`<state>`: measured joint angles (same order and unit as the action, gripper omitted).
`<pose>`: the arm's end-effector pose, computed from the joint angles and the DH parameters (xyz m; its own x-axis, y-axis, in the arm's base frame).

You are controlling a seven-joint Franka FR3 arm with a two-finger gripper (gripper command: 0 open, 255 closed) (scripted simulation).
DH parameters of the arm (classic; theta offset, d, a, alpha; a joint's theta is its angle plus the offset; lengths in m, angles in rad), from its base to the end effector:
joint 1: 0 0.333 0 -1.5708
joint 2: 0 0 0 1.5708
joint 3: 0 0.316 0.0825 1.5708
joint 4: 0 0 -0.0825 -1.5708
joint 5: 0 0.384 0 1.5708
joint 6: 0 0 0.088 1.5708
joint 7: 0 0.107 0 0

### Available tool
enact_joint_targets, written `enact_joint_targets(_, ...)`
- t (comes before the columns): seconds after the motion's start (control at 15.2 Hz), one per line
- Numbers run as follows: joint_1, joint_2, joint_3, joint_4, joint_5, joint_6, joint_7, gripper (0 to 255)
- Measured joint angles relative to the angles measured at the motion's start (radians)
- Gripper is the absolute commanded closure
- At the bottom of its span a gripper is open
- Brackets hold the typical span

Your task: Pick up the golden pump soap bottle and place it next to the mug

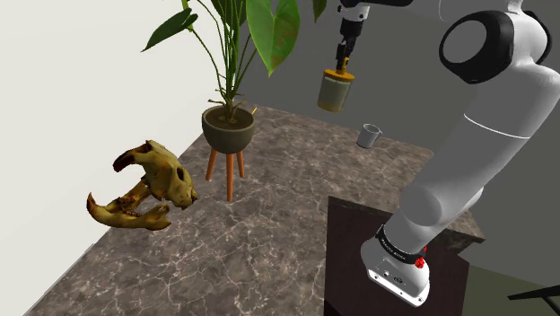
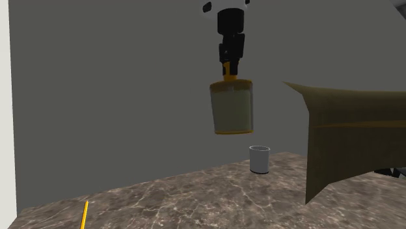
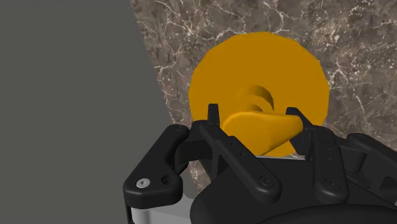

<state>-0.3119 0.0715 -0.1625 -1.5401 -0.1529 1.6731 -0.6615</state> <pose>0.5162 -0.2779 0.6095 0.9798 0.1929 -0.0523 0.1990 -0.9657 0.1666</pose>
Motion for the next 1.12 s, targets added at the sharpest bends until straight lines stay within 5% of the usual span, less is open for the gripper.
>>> enact_joint_targets(1.12, -0.196, -0.072, -0.191, -0.001, 0.025, -0.012, -0.393, 255)
